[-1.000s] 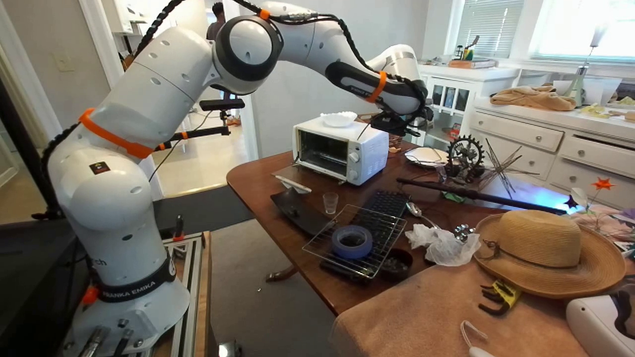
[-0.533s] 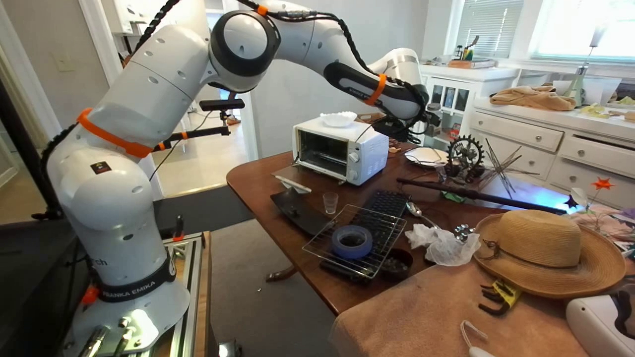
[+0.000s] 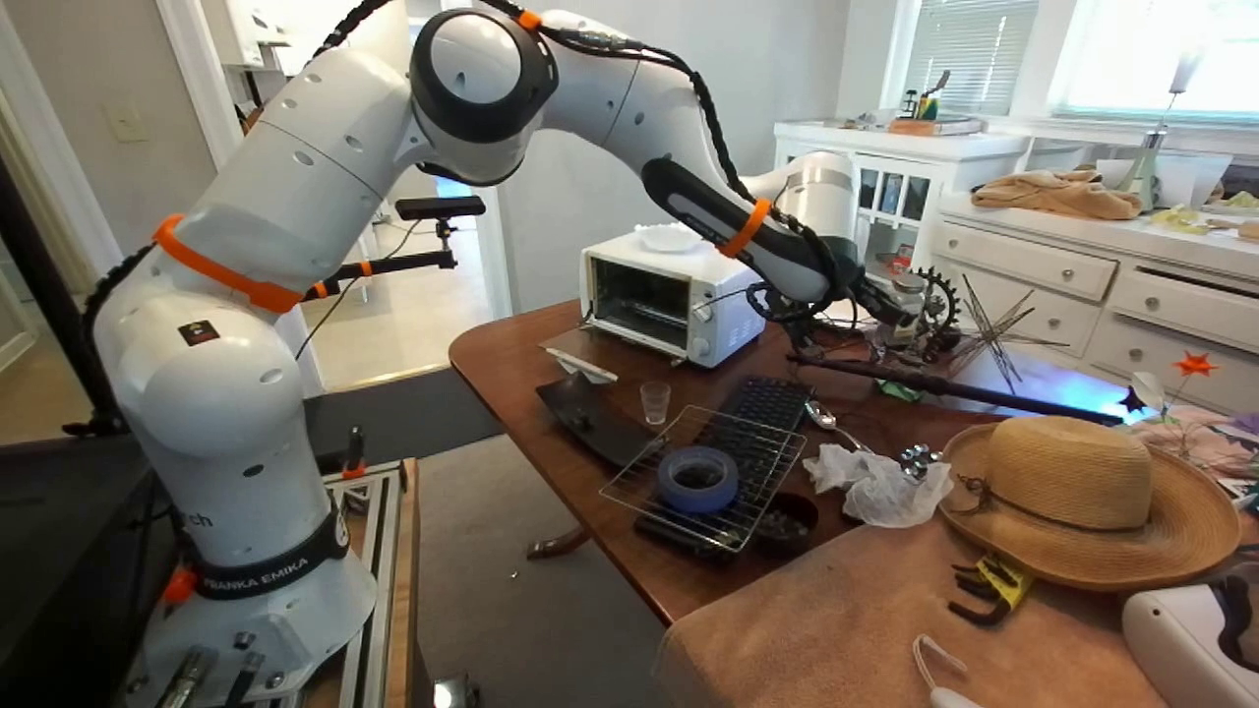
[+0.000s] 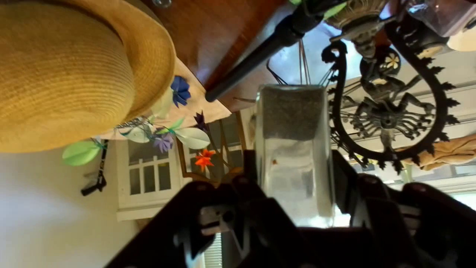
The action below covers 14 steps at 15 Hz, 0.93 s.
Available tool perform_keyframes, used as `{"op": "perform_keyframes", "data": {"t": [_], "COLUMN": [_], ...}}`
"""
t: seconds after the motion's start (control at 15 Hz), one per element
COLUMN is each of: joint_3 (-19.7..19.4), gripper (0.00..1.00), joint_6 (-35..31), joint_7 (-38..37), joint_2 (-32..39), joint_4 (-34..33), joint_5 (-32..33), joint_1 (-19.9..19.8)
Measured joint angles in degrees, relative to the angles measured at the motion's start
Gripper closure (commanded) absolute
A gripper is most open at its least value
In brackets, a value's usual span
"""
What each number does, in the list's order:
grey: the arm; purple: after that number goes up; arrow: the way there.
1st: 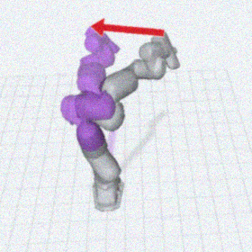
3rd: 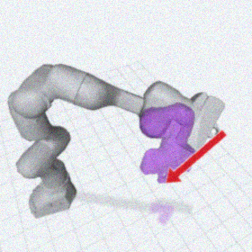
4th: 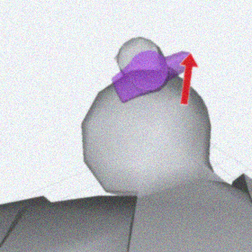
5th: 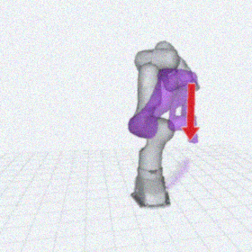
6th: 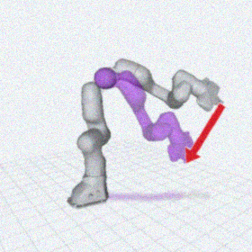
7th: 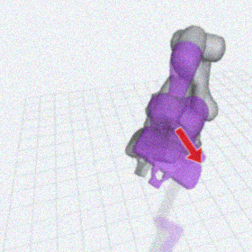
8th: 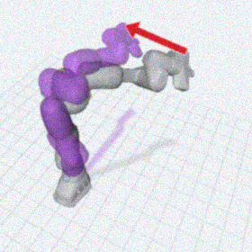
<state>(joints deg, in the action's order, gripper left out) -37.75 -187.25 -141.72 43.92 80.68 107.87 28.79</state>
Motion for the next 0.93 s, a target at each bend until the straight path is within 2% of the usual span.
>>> {"op": "perform_keyframes", "data": {"t": [0.13,0.2,0.27,0.47,0.53,0.73,0.93], "joint_3": [-0.8,1.2,2.8,2.6,2.6,2.6,2.4], "gripper": [0.76,0.76,0.51,0.51,0.76,0.76,0.76], "joint_6": [0.4,2.7,4.1,4.0,4.0,4.5,7.4], "joint_7": [-0.4,1.7,3.2,3.3,3.3,3.6,6.3], "joint_2": [0.3,-0.2,-0.2,0.5,0.5,1.0,3.2], "joint_4": [2.8,4.3,5.5,6.8,6.8,6.8,6.8], "joint_5": [-2.3,-4.4,-6.3,-8.5,-8.7,-9.3,-12.9], "joint_1": [0.1,-1.4,-2.8,-3.8,-3.9,-4.0,-4.8]}}
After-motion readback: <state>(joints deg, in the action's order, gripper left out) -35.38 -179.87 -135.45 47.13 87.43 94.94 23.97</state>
